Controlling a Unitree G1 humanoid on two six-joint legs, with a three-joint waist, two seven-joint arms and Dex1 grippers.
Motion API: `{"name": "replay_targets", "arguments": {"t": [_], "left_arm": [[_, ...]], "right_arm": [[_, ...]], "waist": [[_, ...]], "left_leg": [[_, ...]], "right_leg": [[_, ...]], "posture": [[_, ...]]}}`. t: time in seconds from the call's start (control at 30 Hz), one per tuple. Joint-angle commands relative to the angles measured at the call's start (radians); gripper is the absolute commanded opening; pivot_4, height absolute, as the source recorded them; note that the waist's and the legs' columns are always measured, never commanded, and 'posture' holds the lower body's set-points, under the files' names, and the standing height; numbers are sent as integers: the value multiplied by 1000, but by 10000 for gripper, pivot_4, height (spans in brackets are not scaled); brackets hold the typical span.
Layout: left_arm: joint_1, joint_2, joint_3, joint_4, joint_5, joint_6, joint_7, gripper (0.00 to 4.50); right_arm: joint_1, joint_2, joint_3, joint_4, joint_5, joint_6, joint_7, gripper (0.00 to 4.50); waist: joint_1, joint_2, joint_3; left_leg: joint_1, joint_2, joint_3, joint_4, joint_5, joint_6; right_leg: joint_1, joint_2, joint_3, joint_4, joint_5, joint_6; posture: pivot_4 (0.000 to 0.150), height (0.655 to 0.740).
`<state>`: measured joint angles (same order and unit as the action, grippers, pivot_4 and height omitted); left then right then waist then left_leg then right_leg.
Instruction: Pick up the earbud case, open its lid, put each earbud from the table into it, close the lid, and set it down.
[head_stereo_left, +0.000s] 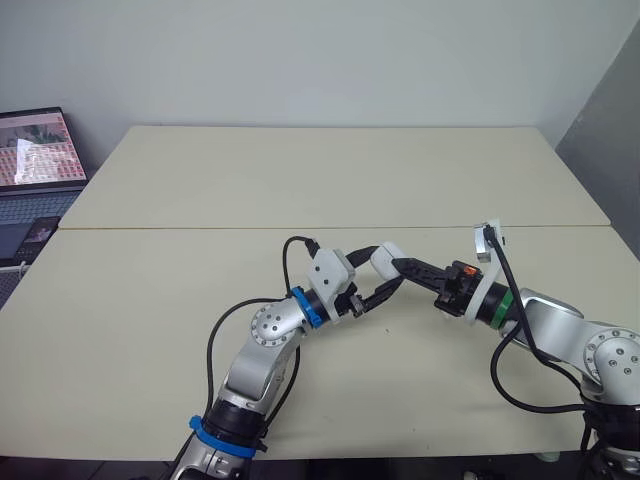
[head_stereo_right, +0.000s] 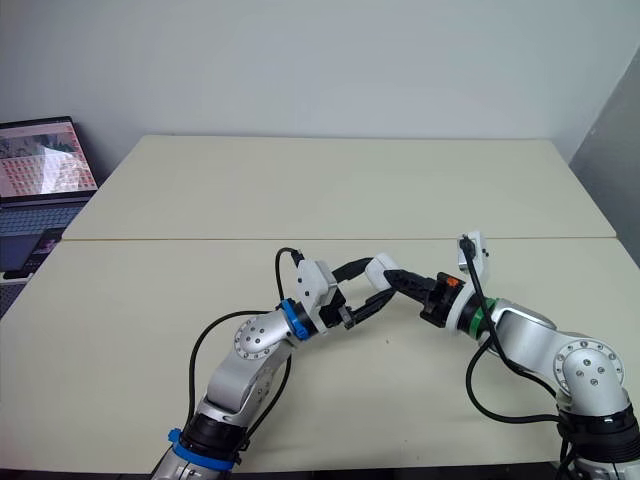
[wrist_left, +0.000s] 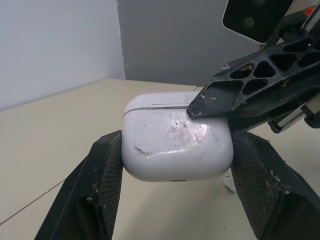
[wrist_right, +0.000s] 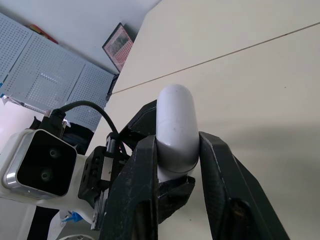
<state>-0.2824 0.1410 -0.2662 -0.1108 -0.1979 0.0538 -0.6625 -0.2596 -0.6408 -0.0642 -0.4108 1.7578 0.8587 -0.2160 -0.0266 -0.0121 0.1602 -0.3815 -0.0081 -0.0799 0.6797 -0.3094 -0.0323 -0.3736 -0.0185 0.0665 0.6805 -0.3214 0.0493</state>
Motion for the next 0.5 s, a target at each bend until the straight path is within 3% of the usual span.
{"name": "replay_targets", "arguments": {"t": [0.03, 0.2, 0.5], "left_arm": [[10, -6, -6, -36, -46, 21, -23, 27709], [15, 5, -7, -51, -35, 30, -11, 44420], [44, 214, 34, -133, -240, 286, -229, 44781]], "right_arm": [[-12, -2, -20, -32, 7, -9, 17, 7549], [-8, -9, -29, -33, 10, -8, 22, 7549], [-8, -147, -72, 8, -88, 74, 216, 7549]], "waist": [[0, 0, 0], [0, 0, 0], [-1, 0, 0]], "left_leg": [[0, 0, 0, 0, 0, 0], [0, 0, 0, 0, 0, 0], [0, 0, 0, 0, 0, 0]], "right_leg": [[0, 0, 0, 0, 0, 0], [0, 0, 0, 0, 0, 0], [0, 0, -1, 0, 0, 0]], "posture": [[1500, 7400], [1500, 7400], [1500, 7400]]}}
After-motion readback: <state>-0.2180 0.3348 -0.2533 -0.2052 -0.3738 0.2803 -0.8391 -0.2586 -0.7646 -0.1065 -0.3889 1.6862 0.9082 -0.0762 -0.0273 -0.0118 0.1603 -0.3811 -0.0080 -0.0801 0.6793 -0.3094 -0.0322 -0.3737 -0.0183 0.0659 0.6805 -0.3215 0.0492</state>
